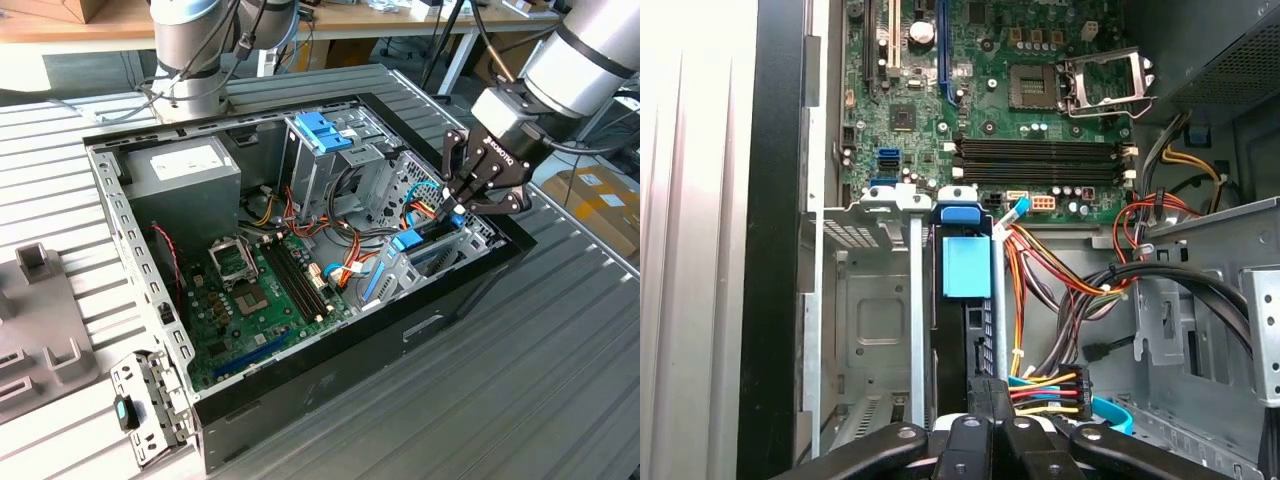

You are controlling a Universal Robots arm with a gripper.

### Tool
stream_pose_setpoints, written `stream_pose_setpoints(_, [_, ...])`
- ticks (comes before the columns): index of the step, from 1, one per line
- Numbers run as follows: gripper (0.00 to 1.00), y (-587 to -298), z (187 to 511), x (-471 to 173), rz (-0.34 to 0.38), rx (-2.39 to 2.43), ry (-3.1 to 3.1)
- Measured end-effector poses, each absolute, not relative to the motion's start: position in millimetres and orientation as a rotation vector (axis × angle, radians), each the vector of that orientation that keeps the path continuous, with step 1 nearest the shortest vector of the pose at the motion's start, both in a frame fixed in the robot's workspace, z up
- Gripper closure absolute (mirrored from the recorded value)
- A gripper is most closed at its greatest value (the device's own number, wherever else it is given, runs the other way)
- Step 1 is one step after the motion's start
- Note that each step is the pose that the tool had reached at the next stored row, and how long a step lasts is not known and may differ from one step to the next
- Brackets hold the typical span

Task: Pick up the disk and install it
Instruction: 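Insert the disk into the insertion slot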

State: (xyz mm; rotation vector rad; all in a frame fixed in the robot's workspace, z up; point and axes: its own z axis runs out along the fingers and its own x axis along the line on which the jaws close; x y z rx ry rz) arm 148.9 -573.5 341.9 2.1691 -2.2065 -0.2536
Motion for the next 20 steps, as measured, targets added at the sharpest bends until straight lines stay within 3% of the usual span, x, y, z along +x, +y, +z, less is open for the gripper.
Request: stream_pose_setpoints(20, [0.89, -574, 375, 149, -0.263, 2.173, -2.209])
